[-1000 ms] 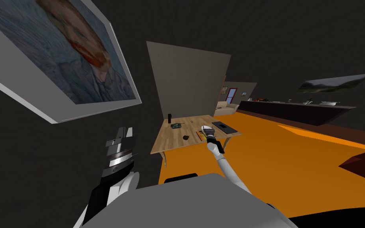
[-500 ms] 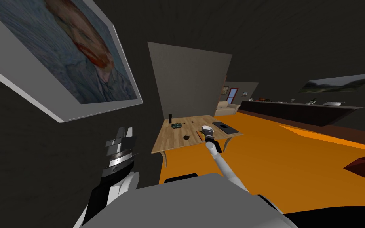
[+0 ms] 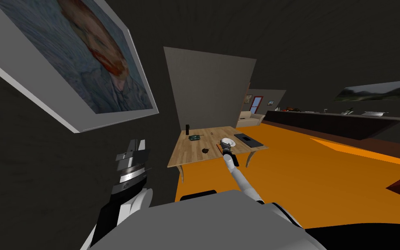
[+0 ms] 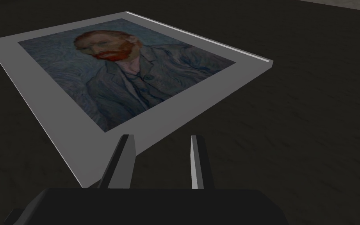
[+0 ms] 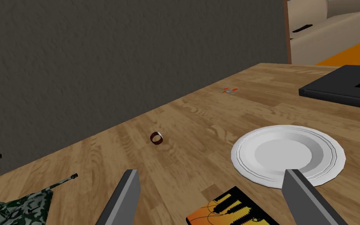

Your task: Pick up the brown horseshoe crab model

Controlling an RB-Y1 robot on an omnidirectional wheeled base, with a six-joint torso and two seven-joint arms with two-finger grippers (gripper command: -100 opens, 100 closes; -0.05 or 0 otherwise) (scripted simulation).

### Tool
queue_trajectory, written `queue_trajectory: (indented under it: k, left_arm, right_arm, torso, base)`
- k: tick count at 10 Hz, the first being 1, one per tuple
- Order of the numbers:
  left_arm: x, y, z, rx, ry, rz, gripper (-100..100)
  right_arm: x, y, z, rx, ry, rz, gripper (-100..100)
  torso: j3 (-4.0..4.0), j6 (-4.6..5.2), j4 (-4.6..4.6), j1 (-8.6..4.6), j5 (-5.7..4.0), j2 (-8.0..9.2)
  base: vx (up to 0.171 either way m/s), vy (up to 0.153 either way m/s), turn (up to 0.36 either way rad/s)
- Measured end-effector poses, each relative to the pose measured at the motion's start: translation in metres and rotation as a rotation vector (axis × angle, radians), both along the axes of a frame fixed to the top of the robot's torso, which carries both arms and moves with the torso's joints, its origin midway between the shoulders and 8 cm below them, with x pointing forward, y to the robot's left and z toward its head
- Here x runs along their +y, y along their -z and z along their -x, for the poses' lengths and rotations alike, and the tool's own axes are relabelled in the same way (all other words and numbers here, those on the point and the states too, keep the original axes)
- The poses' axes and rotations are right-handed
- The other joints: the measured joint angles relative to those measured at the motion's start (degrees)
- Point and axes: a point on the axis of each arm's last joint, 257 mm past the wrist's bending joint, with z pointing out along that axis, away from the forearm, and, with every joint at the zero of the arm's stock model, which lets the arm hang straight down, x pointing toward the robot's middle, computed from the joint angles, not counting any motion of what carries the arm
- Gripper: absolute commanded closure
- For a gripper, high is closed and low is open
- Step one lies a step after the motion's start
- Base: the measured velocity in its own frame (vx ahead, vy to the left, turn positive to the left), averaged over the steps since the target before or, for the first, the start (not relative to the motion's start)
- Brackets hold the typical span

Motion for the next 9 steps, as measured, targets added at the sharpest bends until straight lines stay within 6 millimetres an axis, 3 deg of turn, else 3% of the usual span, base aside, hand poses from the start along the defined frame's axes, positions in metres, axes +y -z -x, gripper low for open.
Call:
queue_trajectory:
  k: [9]
  left_arm:
    - [0.000, 0.000, 0.000, 0.000, 0.000, 0.000, 0]
  right_arm:
    - [0.035, 0.083, -0.013, 0.035, 0.062, -0.400, -100]
  torso:
    - [-0.02, 0.00, -0.01, 0.02, 0.00, -0.03]
  base:
    - [0.008, 0.024, 0.027]
